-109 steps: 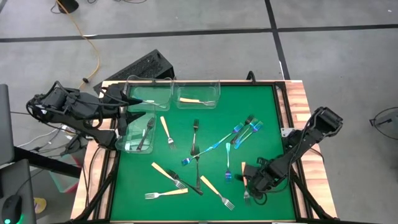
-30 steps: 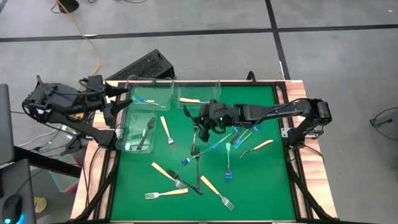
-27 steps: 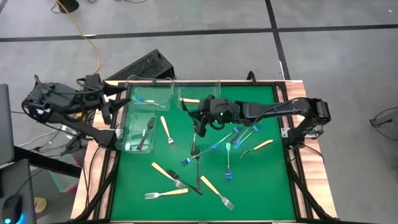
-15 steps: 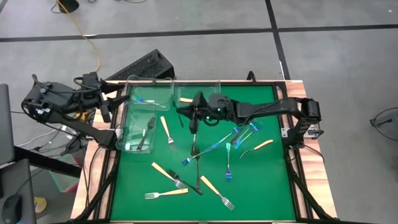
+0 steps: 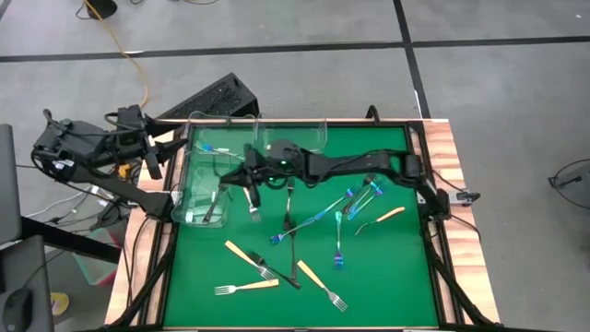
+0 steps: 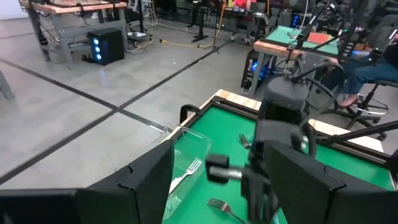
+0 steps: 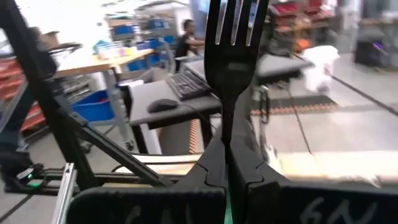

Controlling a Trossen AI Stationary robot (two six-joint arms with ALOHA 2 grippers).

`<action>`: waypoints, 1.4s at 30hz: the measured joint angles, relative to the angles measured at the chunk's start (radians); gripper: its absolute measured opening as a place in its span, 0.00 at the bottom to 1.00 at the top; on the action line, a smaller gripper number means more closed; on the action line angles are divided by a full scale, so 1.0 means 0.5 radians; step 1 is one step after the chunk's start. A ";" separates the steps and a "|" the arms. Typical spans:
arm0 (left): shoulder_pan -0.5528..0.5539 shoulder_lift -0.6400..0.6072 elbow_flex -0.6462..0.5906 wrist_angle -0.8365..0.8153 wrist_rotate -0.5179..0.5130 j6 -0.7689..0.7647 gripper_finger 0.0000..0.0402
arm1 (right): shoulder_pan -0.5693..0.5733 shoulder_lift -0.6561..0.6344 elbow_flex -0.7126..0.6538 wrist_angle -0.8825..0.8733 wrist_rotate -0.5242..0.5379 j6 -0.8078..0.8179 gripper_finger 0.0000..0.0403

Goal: Sort silverware by color (type)
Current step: Put the black fork into the middle left transparent bin

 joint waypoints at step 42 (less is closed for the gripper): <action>0.000 -0.001 0.000 -0.046 -0.090 -0.002 0.58 | -0.097 0.781 0.991 -0.497 -0.378 -1.447 0.01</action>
